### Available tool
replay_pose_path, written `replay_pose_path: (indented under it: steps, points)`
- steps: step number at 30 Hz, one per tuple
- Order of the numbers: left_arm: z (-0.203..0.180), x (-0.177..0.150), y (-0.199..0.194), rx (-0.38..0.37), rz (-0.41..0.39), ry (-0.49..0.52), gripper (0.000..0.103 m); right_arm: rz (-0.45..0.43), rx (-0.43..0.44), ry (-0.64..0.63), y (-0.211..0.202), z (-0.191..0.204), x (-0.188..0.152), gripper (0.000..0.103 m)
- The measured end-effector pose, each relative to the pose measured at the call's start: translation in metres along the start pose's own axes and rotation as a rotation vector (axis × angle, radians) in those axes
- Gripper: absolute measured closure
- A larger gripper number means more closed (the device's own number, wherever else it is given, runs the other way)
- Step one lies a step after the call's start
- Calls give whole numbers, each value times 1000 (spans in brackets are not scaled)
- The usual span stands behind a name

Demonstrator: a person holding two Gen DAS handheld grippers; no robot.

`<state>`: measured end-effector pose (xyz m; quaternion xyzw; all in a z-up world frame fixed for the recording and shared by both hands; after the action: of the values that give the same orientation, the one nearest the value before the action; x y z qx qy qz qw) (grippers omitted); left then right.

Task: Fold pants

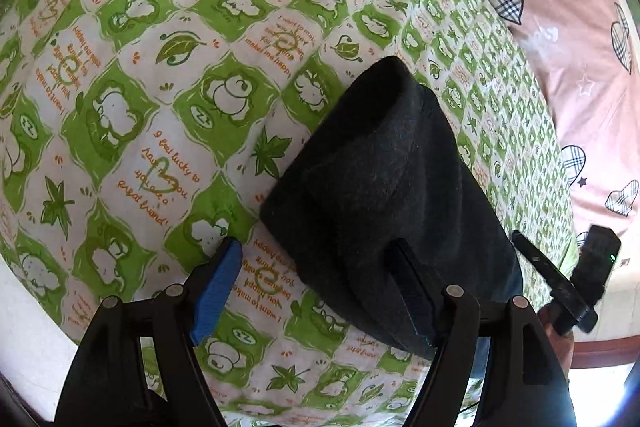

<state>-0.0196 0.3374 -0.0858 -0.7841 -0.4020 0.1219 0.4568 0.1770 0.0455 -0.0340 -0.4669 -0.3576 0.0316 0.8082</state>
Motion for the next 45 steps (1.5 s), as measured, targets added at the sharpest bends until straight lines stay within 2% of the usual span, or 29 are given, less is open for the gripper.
replay_pose_path:
  steps: [2, 4, 6, 7, 9, 10, 11, 13, 14, 16, 17, 20, 23, 28, 30, 31, 33, 36, 39, 45]
  points:
    - [-1, -1, 1, 9, -8, 12, 29, 72, 19, -47, 18, 8, -7, 67]
    - [-5, 0, 3, 29, -21, 35, 31, 94, 20, -108, 22, 16, -15, 68]
    - [-10, 0, 6, 43, -34, 67, 44, 115, 36, -139, 21, 22, -17, 76]
    - [-13, 0, 8, 39, -37, 86, 56, 118, 38, -151, 19, 24, -18, 81]
    - [-18, 0, 10, 29, -48, 114, 68, 111, 21, -188, 16, 31, -20, 86]
    - [-20, -1, 8, 18, -60, 128, 79, 103, 11, -200, 14, 34, -22, 87]
    - [-24, -1, 3, -9, -79, 145, 85, 92, 1, -210, 11, 37, -23, 88]
    - [-32, -2, -15, -81, -145, 185, 87, 51, -23, -231, -1, 45, -24, 89]
    - [-40, -5, -29, -129, -191, 235, 87, 21, -35, -235, -7, 47, -21, 90]
    - [-54, -12, -51, -175, -262, 334, 87, -46, -67, -229, -19, 49, -14, 90]
    - [-59, -16, -59, -186, -288, 373, 87, -86, -105, -227, -25, 48, -10, 91]
    - [-70, -27, -76, -195, -354, 483, 87, -155, -147, -187, -30, 42, 1, 92]
    - [-65, -28, -65, -149, -355, 498, 87, -196, -199, -169, -20, 43, 8, 93]
    - [-35, -21, -28, -23, -297, 482, 86, -178, -279, -174, 12, 43, 8, 93]
    - [-27, -22, -16, 42, -267, 493, 80, -172, -279, -144, 19, 39, 6, 91]
    - [-23, -22, -14, 55, -258, 493, 74, -177, -272, -119, 18, 36, 6, 89]
    - [-21, -22, -21, 56, -264, 487, 69, -204, -264, -76, 5, 31, 4, 75]
    - [-26, -23, -45, 70, -322, 511, 64, -264, -246, -16, -24, 26, -7, 74]
    - [-41, -23, -62, 37, -351, 537, 57, -313, -225, 56, -56, 17, -27, 72]
    - [-95, -40, -56, -41, -312, 637, 51, -379, -206, 261, -109, -24, -89, 70]
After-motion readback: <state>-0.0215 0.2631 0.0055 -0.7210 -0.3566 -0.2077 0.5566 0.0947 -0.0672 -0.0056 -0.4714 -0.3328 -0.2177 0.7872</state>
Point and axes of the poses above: each gripper's, at about its wrist camera, not at the fingertips, and y roughly the way its jaws point, z to its left, x to its top, the point moved 6 cm from there along y, roughly the way its jaws point, and after that the axes turned 7 degrees about -x, right-handed, at the moved point
